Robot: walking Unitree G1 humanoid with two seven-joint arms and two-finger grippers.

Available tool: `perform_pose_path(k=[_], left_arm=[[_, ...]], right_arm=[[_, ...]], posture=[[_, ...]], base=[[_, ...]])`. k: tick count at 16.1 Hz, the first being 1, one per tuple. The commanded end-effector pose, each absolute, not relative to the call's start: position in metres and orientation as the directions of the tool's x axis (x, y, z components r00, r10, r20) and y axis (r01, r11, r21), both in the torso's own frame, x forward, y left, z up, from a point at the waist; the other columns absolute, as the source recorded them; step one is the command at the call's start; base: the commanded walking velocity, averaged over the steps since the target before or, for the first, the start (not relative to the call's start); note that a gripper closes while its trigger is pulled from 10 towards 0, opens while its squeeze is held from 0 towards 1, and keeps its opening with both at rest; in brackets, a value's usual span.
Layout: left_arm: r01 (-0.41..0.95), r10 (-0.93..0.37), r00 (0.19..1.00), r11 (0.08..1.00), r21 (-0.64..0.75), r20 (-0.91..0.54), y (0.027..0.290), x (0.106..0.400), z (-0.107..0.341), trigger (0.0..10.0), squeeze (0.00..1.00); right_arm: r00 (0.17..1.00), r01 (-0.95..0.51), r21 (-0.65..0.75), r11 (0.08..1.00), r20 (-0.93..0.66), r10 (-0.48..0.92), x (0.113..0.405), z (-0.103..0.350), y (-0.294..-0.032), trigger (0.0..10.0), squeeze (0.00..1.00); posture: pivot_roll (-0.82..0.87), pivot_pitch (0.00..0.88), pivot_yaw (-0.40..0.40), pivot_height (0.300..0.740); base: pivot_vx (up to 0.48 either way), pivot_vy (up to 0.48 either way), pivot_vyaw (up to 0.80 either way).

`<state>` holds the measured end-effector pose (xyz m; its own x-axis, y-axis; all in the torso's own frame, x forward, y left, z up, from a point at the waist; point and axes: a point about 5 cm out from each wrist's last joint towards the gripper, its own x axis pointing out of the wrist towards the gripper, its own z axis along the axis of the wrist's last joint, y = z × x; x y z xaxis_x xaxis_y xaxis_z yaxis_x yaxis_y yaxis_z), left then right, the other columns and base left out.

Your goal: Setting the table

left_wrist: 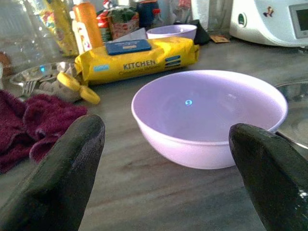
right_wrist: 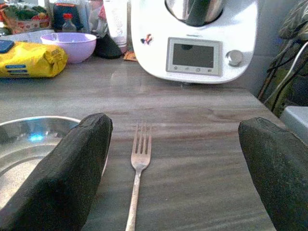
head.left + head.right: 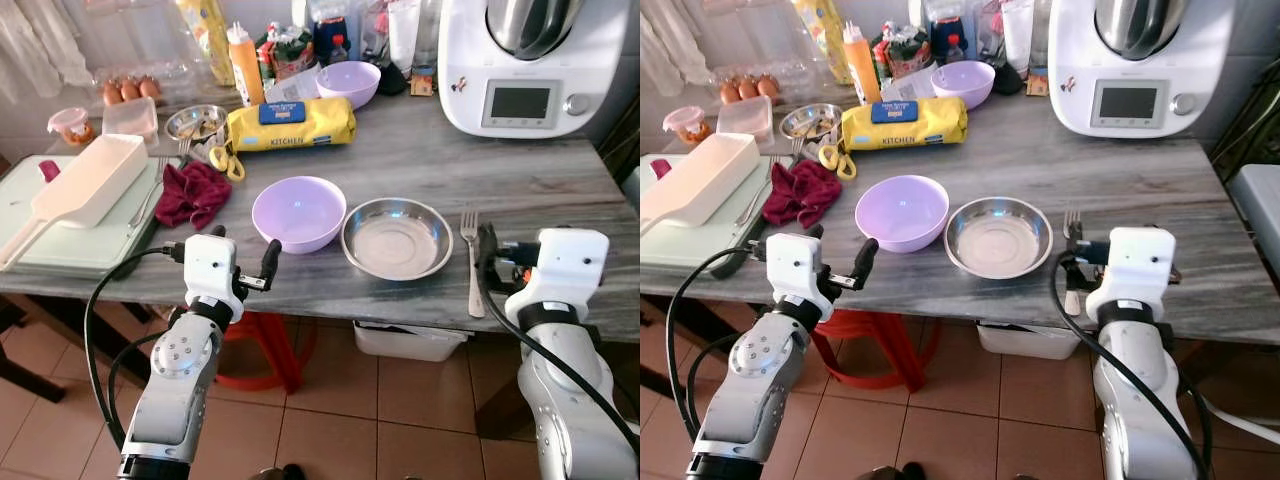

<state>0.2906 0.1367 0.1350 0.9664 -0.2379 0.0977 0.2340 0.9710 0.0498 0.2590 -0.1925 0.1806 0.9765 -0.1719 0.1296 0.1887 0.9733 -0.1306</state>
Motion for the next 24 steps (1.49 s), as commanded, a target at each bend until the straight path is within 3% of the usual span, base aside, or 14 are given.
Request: perform_pose_path(k=[1, 4, 24], left_arm=[[0.213, -0.218, 0.971, 0.975, 0.061, 0.102, 0.1388, 0.2932, 0.1357, 10.0, 0.00], [0.195, -0.202, 0.974, 0.978, 0.073, 0.101, 0.1399, 0.2957, 0.1352, 10.0, 0.00], [0.214, -0.219, 0.973, 0.974, 0.071, 0.071, 0.1348, 0.2979, 0.1305, 10.0, 0.00]], right_arm=[[0.978, 0.182, -0.124, 0.975, 0.128, -0.166, 0.2594, 0.1798, -0.1912, 10.0, 0.00], [0.978, 0.181, -0.107, 0.978, 0.126, -0.168, 0.2594, 0.1787, -0.1898, 10.0, 0.00], [0.978, 0.191, -0.090, 0.977, 0.102, -0.182, 0.2595, 0.1744, -0.1918, 10.0, 0.00]], posture=[[-0.16, 0.077, 0.099, 0.740], [-0.16, 0.081, 0.104, 0.740], [-0.17, 0.100, 0.098, 0.740]], base=[[0.000, 0.000, -0.58], [0.000, 0.000, -0.61], [-0.090, 0.000, 0.00]])
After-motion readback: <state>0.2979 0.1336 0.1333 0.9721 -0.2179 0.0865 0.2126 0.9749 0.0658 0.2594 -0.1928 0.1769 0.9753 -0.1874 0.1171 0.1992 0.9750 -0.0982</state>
